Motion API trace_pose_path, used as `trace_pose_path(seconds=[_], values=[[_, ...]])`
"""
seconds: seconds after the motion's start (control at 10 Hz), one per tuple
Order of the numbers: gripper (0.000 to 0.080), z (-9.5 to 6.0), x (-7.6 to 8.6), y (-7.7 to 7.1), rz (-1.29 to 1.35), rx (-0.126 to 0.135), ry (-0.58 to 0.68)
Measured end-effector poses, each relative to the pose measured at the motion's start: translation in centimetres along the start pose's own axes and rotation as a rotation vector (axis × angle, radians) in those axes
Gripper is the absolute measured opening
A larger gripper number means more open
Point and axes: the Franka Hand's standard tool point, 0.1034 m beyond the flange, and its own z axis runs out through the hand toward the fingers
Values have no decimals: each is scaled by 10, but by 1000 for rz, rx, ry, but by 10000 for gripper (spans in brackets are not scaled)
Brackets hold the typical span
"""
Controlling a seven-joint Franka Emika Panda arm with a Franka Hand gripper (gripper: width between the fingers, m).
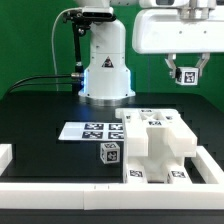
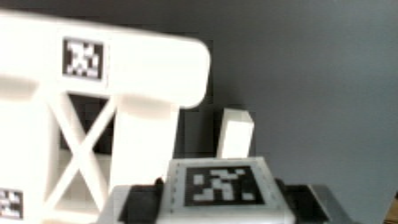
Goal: Assemble chair
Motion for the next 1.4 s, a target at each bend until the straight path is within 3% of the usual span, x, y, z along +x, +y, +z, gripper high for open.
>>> trace_pose_path(seconds=[0.3, 0.4, 0.5, 0.6, 0.7, 0.8, 1.1, 1.4], values=[[282, 3, 0, 1, 1, -2, -2], [282, 6, 10, 12, -31, 11, -9], [282, 2, 36, 24, -24, 15, -4], [282, -1, 59, 30, -24, 11, 11], [282, -2, 68, 30, -38, 1, 28], [282, -2, 69, 24, -66, -9, 41], [282, 0, 68, 25, -65, -9, 38], [282, 19, 73, 47, -71, -14, 16]])
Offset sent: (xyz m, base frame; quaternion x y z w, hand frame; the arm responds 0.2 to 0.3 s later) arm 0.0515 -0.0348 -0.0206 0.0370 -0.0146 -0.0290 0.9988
